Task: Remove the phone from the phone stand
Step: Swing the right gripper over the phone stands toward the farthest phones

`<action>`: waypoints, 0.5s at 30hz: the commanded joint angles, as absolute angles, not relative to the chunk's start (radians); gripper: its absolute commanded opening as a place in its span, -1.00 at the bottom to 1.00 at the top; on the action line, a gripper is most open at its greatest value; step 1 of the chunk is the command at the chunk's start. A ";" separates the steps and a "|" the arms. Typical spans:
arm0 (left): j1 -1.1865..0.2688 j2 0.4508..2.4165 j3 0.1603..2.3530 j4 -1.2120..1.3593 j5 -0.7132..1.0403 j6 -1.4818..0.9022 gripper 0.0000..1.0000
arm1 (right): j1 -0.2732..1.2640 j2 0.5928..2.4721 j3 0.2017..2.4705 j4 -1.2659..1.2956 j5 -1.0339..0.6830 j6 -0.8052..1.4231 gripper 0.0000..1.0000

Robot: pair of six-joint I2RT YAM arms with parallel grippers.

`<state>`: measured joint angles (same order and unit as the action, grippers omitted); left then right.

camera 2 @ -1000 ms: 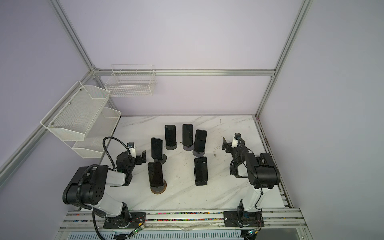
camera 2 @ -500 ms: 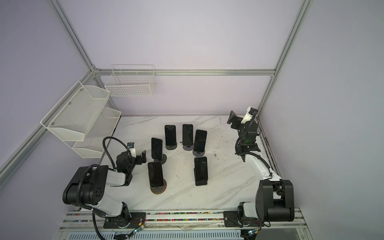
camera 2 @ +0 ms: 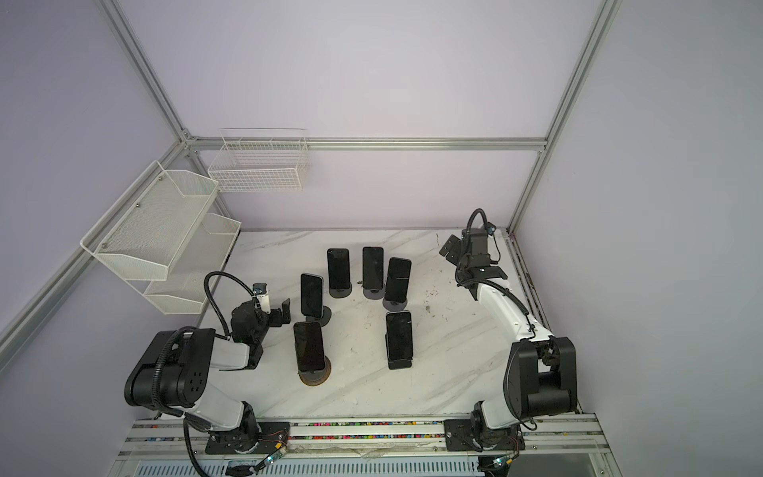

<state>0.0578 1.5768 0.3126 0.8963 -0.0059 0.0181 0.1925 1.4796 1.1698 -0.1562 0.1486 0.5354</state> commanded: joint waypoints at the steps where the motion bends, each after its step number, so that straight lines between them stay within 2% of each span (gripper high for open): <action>1: 0.060 1.563 0.379 0.934 -0.003 -0.006 0.99 | 0.300 1.482 1.250 -0.311 0.238 0.525 0.95; 8: 0.058 1.563 0.375 0.940 0.014 0.004 0.99 | 0.497 1.599 1.417 -0.480 0.367 0.540 0.95; 15: 0.058 1.564 0.375 0.940 0.014 0.004 0.99 | 0.589 1.750 1.603 -0.673 0.428 0.572 0.95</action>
<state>0.0578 1.5768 0.3126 0.8967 0.0017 0.0189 0.5720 1.7199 1.5494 -0.5274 0.3588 0.5446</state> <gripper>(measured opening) 0.995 0.975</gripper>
